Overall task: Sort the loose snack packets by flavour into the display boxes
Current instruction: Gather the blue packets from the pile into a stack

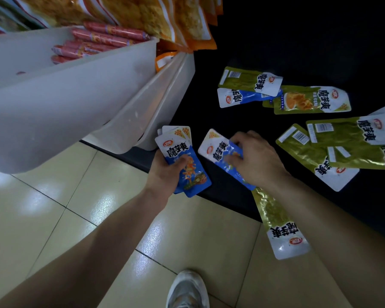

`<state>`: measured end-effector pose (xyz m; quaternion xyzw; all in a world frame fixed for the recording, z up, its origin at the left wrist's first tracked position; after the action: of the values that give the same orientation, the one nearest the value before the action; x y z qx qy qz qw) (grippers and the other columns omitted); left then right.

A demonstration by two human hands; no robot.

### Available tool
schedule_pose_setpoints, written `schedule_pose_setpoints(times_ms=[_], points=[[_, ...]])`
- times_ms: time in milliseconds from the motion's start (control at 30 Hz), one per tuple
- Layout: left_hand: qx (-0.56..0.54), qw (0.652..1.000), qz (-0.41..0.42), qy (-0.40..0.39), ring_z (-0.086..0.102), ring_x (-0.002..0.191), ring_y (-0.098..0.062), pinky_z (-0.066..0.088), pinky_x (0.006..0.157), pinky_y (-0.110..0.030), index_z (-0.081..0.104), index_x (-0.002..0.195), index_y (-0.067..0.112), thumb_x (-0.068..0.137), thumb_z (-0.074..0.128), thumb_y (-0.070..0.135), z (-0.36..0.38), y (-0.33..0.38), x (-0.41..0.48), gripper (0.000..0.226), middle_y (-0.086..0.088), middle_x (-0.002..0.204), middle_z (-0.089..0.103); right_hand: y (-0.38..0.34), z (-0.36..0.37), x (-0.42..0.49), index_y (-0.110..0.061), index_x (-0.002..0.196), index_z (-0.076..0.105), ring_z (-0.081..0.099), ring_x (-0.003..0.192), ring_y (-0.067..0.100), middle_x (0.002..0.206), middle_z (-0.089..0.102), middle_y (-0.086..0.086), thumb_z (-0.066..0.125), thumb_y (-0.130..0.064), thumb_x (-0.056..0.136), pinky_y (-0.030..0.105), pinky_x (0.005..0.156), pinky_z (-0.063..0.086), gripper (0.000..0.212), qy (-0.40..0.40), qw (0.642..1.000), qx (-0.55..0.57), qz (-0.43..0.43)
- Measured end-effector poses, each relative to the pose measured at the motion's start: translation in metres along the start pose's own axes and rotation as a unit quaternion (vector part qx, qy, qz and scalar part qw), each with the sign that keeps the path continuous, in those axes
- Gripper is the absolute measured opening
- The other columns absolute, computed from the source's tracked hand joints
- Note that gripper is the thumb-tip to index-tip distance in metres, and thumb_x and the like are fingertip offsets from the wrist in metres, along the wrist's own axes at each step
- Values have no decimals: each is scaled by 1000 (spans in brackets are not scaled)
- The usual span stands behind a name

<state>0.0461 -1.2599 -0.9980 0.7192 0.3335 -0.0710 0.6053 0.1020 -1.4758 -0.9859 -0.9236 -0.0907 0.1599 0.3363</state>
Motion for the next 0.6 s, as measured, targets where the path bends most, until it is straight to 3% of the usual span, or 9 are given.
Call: schedule_pose_setpoints(times_ms=[67,133,233,300,400,467,533,600], points=[[-8,1000,-3,-13,74,93,-23,60,78,-42,61,121,13,94,67,13,3,-1,-2,28,-7,108,74,-2,-7,-3,-21,105,61,66,79,3,96,66,-9,65,-25,96,25,68,54,11,36,981,189,31],[-20,999,-5,-36,73,96,-26,59,81,-45,59,124,13,95,66,16,8,-1,-5,30,-9,113,73,-8,-7,-7,-22,98,64,68,75,-1,88,70,-9,64,-19,97,18,68,53,4,47,942,326,63],[-44,997,-17,-53,70,92,-29,55,76,-43,55,127,11,100,58,25,17,5,-11,30,-10,109,72,-18,10,-11,-27,86,68,73,81,13,85,74,-3,73,-18,90,40,77,61,11,21,924,372,89],[-78,994,-24,-68,70,98,-34,56,86,-49,56,128,11,99,58,33,20,10,-13,37,-13,113,72,-23,21,-13,-27,82,68,74,79,17,81,73,-2,81,-25,82,47,73,62,13,2,924,363,119],[-50,991,17,-124,71,102,-36,58,87,-51,57,129,8,88,73,31,23,16,-17,50,-20,117,70,-29,26,-10,-23,80,67,72,73,13,76,69,-4,83,-33,79,36,63,62,19,-28,940,315,131],[-36,992,19,-121,71,102,-37,57,89,-54,58,127,7,83,74,23,22,14,-15,50,-20,114,71,-30,19,-2,-26,86,68,69,79,10,85,69,-8,75,-39,84,32,68,58,15,2,965,242,103],[-35,995,10,-89,72,99,-33,56,90,-57,60,125,9,88,74,15,19,12,-12,40,-16,112,73,-28,6,16,-28,113,66,63,104,18,116,63,-3,62,-38,93,35,85,53,22,60,993,89,43],[-22,997,7,-75,74,96,-30,58,88,-55,61,123,12,92,71,12,17,12,-9,33,-12,109,74,-23,-4,43,-26,146,44,41,135,27,152,36,4,54,-36,97,43,107,42,51,61,995,-80,-24]])
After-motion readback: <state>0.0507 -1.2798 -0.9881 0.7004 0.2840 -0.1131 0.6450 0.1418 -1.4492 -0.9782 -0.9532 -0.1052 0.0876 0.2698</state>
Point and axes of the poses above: each hand's wrist, its own x-axis towards the middle knuckle, its own z-axis out of the palm, y = z × x, the point moved 3 cm from there along x, towards the middle knuckle
